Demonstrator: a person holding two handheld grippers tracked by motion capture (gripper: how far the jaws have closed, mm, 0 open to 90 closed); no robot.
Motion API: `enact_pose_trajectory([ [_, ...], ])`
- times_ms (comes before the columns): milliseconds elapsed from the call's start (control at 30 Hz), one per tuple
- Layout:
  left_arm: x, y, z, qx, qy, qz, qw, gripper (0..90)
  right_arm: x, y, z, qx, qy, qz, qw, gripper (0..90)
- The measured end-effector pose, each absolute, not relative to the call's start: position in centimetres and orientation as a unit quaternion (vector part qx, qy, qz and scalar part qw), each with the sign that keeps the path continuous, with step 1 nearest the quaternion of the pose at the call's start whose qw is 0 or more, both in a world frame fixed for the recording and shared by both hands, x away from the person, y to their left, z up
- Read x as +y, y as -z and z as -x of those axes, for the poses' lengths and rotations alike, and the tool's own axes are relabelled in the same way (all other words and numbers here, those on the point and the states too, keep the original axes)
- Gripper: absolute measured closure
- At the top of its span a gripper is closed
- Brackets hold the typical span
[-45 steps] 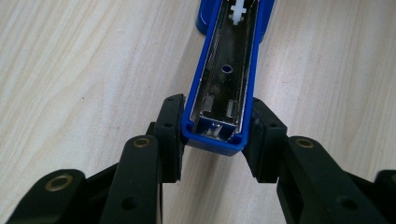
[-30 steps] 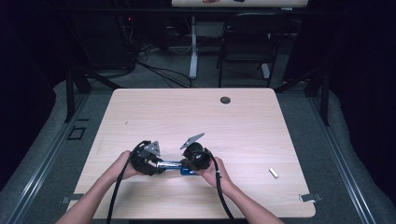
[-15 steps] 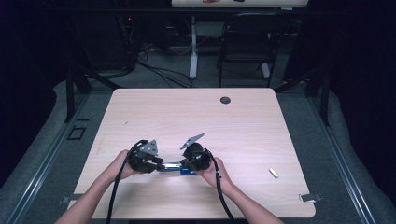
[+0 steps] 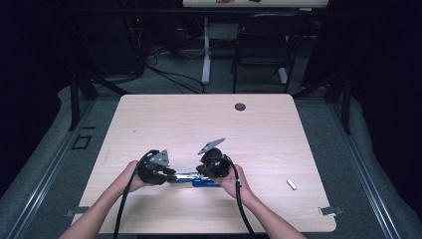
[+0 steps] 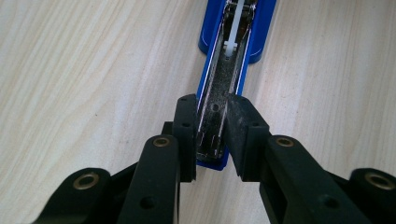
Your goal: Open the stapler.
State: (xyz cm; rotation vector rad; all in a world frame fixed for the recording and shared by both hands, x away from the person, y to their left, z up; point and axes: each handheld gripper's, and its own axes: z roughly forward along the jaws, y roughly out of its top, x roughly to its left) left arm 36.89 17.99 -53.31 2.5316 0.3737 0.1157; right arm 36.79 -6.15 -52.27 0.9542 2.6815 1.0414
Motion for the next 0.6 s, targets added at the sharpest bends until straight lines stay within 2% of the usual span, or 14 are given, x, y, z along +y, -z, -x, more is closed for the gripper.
enact_pose_trajectory([
  [367, 17.9, 53.4, -36.9, 0.149, -0.045, -0.943, 0.295, 73.7, -8.7, 50.6, -36.5, 0.889, -0.327, -0.312, 0.081, 79.3],
  [433, 17.9, 53.4, -36.9, 0.150, -0.045, -0.943, 0.294, 73.4, -9.5, 50.5, -36.4, 0.891, -0.324, -0.311, 0.073, 73.6],
  [567, 18.0, 53.5, -37.0, 0.154, -0.043, -0.942, 0.296, 72.8, -10.3, 50.3, -36.2, 0.895, -0.313, -0.308, 0.074, 68.6],
  [600, 18.0, 53.5, -37.0, 0.156, -0.043, -0.941, 0.297, 72.4, -10.8, 50.3, -36.2, 0.897, -0.309, -0.307, 0.079, 64.0],
])
